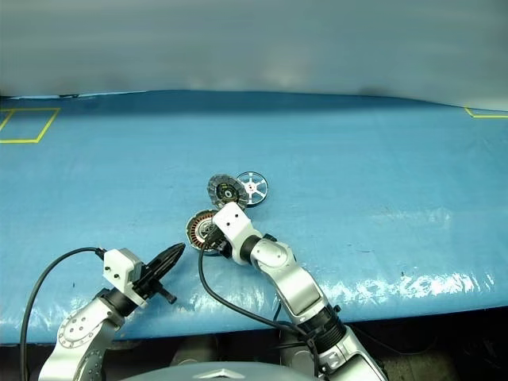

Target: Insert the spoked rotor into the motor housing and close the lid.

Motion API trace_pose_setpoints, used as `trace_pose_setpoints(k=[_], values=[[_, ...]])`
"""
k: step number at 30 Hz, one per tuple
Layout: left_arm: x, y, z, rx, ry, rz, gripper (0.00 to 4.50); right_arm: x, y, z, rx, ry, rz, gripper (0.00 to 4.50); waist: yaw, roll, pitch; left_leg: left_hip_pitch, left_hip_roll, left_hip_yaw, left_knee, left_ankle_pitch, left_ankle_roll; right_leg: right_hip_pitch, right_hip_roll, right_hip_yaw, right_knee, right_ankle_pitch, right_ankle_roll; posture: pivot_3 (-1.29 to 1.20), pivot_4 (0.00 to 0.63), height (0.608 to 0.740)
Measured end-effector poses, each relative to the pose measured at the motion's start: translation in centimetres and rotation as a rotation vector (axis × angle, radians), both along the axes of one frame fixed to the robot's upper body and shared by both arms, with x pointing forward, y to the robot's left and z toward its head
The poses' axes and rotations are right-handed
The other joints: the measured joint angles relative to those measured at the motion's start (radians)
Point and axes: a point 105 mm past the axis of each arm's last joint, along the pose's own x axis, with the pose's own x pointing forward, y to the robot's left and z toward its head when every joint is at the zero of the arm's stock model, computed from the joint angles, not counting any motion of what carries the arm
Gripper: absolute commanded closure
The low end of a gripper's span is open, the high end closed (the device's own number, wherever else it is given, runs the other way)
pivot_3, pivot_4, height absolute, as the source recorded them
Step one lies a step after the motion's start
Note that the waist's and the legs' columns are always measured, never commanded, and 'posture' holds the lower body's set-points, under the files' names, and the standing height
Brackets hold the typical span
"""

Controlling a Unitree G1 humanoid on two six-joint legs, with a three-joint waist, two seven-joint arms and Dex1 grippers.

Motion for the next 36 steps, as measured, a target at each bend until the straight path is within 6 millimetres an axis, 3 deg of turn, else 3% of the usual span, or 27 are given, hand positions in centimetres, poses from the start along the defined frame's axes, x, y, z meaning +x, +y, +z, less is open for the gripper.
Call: trace_pose_setpoints(k=[3,11,15,24,36], values=[[-0.1,0.0,-0.1,-0.003,0.003,0.001,4.50,-0.1,0.1,0.0,0.011,0.008,0.007,1.94,0.000,0.000,0.000,0.000,0.000,0.000,0.000,0.000,0.000,0.000,0.000,0.000,0.000,0.000,0.000,0.00,0.150,0.740],[-0.3,0.3,-0.2,-0.007,0.013,0.013,4.50,-1.3,0.6,1.6,0.091,0.031,0.055,4.45,0.000,0.000,0.000,0.000,0.000,0.000,0.000,0.000,0.000,0.000,0.000,0.000,0.000,0.000,0.000,0.00,0.150,0.740],[-0.2,0.3,-0.1,-0.007,0.012,0.015,4.50,-1.4,0.5,2.3,0.107,0.023,0.050,4.48,0.000,0.000,0.000,0.000,0.000,0.000,0.000,0.000,0.000,0.000,0.000,0.000,0.000,0.000,0.000,0.00,0.150,0.740],[-0.3,0.3,-0.2,-0.007,0.014,0.013,4.50,-0.8,-0.2,1.6,0.036,0.044,-0.002,4.48,0.000,0.000,0.000,0.000,0.000,0.000,0.000,0.000,0.000,0.000,0.000,0.000,0.000,0.000,0.000,0.00,0.150,0.740],[-0.4,0.3,-0.3,-0.015,0.029,0.012,4.50,0.0,0.3,2.4,-0.012,0.016,-0.022,4.48,-0.001,0.000,0.000,0.000,0.000,0.000,0.000,0.000,0.000,0.000,0.000,0.000,0.000,0.000,0.000,0.00,0.150,0.740]])
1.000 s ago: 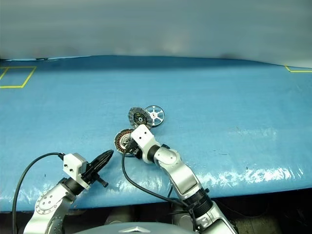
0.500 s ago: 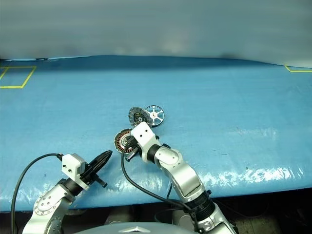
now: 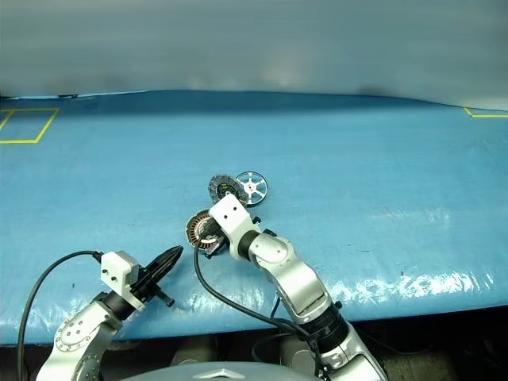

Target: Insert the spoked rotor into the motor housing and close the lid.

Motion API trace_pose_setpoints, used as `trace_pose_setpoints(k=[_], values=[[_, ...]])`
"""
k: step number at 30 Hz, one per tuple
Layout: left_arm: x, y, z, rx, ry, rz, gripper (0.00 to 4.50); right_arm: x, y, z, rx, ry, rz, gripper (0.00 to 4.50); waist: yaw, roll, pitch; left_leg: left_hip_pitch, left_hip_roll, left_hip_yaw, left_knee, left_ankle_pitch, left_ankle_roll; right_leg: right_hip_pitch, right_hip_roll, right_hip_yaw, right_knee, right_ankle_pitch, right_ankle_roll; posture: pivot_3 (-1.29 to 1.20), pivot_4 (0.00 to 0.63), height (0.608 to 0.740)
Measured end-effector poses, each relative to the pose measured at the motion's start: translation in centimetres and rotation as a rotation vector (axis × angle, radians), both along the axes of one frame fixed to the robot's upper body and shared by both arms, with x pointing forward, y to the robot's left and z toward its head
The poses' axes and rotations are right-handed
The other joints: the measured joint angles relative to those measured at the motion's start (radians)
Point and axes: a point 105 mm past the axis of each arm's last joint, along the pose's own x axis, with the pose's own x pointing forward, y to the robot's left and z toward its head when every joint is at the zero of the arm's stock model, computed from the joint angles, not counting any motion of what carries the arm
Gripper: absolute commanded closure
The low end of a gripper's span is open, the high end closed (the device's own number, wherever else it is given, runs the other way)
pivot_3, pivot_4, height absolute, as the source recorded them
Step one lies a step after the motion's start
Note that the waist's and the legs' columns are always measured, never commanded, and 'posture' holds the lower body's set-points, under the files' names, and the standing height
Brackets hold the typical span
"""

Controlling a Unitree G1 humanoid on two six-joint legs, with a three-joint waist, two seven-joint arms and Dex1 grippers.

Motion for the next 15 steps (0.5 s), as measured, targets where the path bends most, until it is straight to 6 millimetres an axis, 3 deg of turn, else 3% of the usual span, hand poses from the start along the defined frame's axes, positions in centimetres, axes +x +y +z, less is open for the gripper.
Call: trace_pose_setpoints(k=[15], values=[[-0.1,0.0,0.0,-0.003,0.003,0.003,4.50,-0.8,0.2,-1.5,-0.066,0.064,0.043,4.48,0.001,0.000,0.000,0.000,0.000,0.000,0.000,0.000,0.000,0.000,0.000,0.000,0.000,0.000,0.000,0.00,0.150,0.740]])
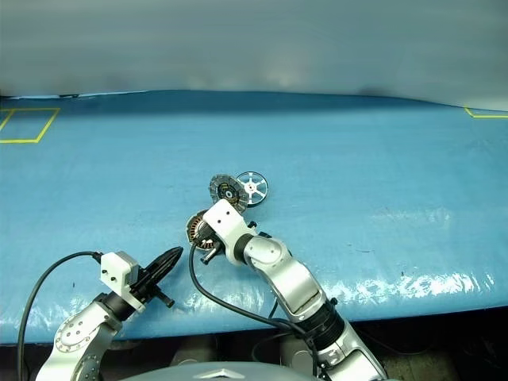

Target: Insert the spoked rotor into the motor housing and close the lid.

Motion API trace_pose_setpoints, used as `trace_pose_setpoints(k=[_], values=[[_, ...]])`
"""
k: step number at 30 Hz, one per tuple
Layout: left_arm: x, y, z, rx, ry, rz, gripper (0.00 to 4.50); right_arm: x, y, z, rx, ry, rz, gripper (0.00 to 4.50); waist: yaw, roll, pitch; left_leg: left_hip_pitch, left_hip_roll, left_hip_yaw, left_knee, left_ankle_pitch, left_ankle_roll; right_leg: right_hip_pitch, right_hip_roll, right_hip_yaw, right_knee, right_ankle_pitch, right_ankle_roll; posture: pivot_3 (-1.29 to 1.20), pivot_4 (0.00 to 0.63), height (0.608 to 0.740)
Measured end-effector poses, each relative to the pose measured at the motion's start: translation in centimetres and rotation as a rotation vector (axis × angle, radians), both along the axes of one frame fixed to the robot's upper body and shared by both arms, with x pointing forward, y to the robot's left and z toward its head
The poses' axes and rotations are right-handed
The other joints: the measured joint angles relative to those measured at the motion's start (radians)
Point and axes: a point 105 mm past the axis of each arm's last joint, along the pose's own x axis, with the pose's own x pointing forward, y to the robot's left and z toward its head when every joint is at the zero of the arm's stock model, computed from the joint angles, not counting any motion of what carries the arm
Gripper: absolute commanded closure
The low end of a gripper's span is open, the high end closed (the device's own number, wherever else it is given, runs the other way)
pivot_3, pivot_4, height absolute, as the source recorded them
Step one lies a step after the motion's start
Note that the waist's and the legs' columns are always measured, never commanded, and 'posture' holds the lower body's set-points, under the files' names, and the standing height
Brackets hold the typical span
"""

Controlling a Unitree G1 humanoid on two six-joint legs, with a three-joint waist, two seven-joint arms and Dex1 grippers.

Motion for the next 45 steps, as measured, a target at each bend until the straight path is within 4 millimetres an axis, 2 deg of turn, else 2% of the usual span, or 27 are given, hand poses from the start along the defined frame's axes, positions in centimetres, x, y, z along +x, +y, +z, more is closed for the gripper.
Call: trace_pose_setpoints(k=[11,22,40,42,45], values=[[0.0,0.0,0.0,0.008,0.000,-0.002,4.50,-0.3,-0.2,0.0,-0.010,0.010,0.000,4.48,0.000,0.000,0.000,0.000,0.000,0.000,0.000,0.000,0.000,0.000,0.000,0.000,0.000,0.000,0.000,0.00,0.150,0.740],[0.0,0.1,-0.1,0.018,0.002,-0.004,4.50,0.2,-0.5,0.0,-0.015,0.006,-0.052,4.48,0.000,0.000,0.000,0.000,0.000,0.000,0.000,0.000,0.000,0.000,0.000,0.000,0.000,0.000,0.000,0.00,0.150,0.740],[-0.2,0.0,-0.2,0.021,0.006,-0.007,4.50,-0.1,-0.3,0.2,-0.034,0.026,-0.012,4.48,-0.001,0.000,-0.001,0.000,0.000,0.000,0.000,0.000,0.000,0.000,0.000,0.000,0.000,0.000,0.000,0.00,0.150,0.740],[-0.2,0.0,-0.2,0.021,0.006,-0.007,4.50,-0.6,-0.4,0.7,-0.004,0.026,0.013,4.48,0.000,0.000,-0.001,0.000,0.000,0.000,0.000,0.000,0.000,0.000,0.000,0.000,0.000,0.000,0.000,0.00,0.150,0.740],[-0.1,-0.1,-0.2,0.021,0.003,-0.009,4.50,-1.2,-1.0,2.5,0.053,-0.009,0.043,4.48,0.001,0.000,-0.001,-0.001,0.000,-0.001,0.000,0.000,0.000,0.000,0.000,-0.001,0.000,0.000,0.000,0.00,0.150,0.740]])
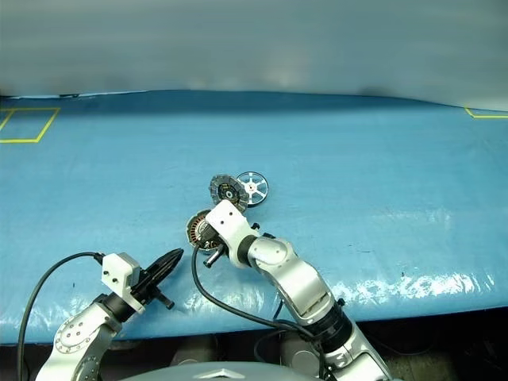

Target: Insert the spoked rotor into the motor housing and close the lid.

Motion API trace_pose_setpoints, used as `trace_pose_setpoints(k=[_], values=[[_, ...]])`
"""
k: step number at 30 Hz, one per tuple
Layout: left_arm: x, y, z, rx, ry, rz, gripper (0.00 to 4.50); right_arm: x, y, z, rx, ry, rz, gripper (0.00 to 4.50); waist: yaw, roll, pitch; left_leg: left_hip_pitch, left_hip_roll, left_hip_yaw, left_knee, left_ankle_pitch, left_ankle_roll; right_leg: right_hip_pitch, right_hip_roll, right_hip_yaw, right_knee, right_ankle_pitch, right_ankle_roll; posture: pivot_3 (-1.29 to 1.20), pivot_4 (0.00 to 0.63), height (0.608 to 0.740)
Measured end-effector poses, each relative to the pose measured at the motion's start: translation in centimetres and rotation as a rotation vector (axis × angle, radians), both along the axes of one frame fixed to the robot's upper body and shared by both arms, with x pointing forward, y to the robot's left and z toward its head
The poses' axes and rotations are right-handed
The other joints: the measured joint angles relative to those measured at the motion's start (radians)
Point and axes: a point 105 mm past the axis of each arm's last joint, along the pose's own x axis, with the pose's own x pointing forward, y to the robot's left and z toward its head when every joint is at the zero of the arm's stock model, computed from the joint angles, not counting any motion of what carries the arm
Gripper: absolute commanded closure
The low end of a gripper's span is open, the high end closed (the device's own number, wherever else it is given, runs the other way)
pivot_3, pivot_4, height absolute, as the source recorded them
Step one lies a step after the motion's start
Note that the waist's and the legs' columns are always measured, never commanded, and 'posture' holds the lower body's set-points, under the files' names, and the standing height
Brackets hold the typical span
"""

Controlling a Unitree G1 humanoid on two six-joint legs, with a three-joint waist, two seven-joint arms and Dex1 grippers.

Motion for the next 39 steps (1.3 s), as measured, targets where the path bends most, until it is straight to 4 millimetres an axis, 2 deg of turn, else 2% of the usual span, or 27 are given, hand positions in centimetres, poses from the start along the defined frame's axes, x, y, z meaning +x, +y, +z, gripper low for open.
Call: trace_pose_setpoints(k=[3,10,14,16,22,24,28,30,34,39], values=[[0.2,0.0,0.2,0.000,-0.008,-0.003,4.50,-0.2,-2.1,1.3,0.002,-0.036,-0.005,4.48,0.002,0.000,0.000,0.000,0.000,0.000,0.001,0.000,0.000,0.001,0.000,0.000,0.000,0.000,0.000,0.00,0.150,0.740],[0.5,-0.2,0.3,-0.002,-0.017,-0.009,4.50,0.7,-9.6,-1.2,-0.308,0.041,-0.140,4.48,0.002,0.000,0.000,0.000,0.000,0.000,0.001,0.000,0.000,0.000,0.000,0.000,0.000,-0.001,-0.001,0.00,0.150,0.740],[0.8,-0.4,0.5,-0.005,-0.027,-0.016,4.50,2.9,-11.2,-0.1,-0.320,0.008,-0.246,4.48,-0.002,0.000,0.000,0.001,0.000,0.000,0.001,0.000,0.000,0.001,0.001,0.000,0.001,0.000,-0.001,0.00,0.150,0.740],[0.8,-0.4,0.5,-0.005,-0.028,-0.016,4.50,4.1,-11.9,-0.2,-0.335,0.000,-0.302,4.10,0.000,0.000,0.000,0.001,0.000,0.000,0.001,0.000,0.000,0.001,0.000,0.001,0.000,0.000,-0.001,0.00,0.150,0.740],[0.8,-0.3,0.4,-0.005,-0.025,-0.014,4.50,6.0,-12.5,-1.0,-0.354,-0.028,-0.360,2.25,0.002,0.000,0.000,-0.001,-0.001,0.000,0.001,0.000,0.000,0.001,0.000,0.001,-0.001,0.002,-0.001,0.00,0.150,0.740],[0.7,-0.3,0.2,0.000,-0.030,-0.007,4.50,6.7,-12.5,-1.3,-0.367,-0.052,-0.368,2.25,0.002,0.000,0.000,-0.001,-0.001,0.001,0.001,0.000,0.000,0.001,0.000,0.001,-0.001,0.003,-0.002,0.00,0.150,0.740],[0.2,-1.3,-1.6,-0.005,-0.005,-0.013,4.50,7.4,-11.6,-1.2,-0.359,-0.094,-0.346,2.25,0.000,0.000,0.000,0.000,0.000,0.001,0.001,0.000,0.000,0.000,0.000,0.001,-0.001,0.003,-0.002,0.00,0.150,0.740],[0.1,-0.9,-2.3,0.009,0.007,-0.006,4.50,7.8,-11.2,-0.9,-0.357,-0.121,-0.326,2.25,0.001,0.000,0.000,0.000,0.000,0.000,0.001,0.000,0.000,0.000,0.000,0.000,0.000,0.003,-0.002,0.00,0.150,0.740],[0.4,-0.5,-2.3,0.026,-0.022,-0.011,4.50,8.1,-9.9,-0.4,-0.327,-0.161,-0.273,2.25,0.001,0.000,0.000,0.000,0.000,0.000,0.001,0.000,0.000,0.001,0.000,0.000,0.000,0.003,-0.002,0.00,0.150,0.740],[0.4,-0.3,-2.4,0.028,-0.035,-0.014,4.50,8.4,-9.0,-0.8,-0.309,-0.165,-0.247,2.25,0.001,0.000,0.000,0.000,-0.001,0.001,0.001,0.000,0.000,0.001,0.000,0.000,-0.001,0.005,-0.003,0.00,0.150,0.740]])
